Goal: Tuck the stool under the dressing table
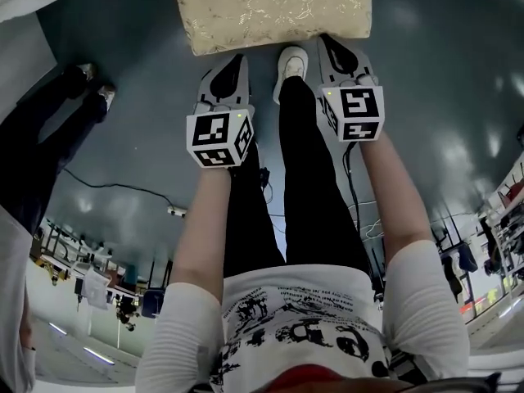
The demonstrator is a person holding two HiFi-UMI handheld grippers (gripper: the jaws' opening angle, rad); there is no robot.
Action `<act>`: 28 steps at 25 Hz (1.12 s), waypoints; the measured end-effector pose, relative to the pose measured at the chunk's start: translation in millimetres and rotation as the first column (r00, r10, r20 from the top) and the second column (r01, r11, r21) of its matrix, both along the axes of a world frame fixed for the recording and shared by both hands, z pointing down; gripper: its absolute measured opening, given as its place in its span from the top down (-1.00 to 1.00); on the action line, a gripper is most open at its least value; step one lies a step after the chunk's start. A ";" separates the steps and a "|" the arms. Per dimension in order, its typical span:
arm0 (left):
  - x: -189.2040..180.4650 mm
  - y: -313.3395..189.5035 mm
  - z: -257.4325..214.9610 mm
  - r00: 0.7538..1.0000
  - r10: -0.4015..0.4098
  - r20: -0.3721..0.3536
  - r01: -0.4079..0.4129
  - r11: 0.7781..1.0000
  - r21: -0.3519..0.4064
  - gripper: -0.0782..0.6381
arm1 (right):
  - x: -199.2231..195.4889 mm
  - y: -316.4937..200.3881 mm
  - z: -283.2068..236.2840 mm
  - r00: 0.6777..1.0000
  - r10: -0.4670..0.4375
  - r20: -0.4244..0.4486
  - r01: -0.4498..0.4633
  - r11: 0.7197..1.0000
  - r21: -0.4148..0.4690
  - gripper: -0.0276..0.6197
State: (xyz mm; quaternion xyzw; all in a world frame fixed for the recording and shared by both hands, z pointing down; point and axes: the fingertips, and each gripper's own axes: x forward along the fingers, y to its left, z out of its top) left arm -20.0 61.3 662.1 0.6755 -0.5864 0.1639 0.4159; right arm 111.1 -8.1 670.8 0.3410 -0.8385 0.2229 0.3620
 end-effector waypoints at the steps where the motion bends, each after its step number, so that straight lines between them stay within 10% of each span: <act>1: 0.6 -1.7 2.6 1.000 -0.007 -0.001 0.007 1.000 0.003 0.73 | 0.7 -0.5 1.2 1.000 -0.006 0.002 0.006 1.000 0.004 0.86; 28: -19.6 -104.2 4.5 0.993 -0.115 0.011 0.114 0.992 0.056 0.73 | -29.1 -103.6 -3.6 0.999 -0.045 0.004 0.045 0.999 0.001 0.86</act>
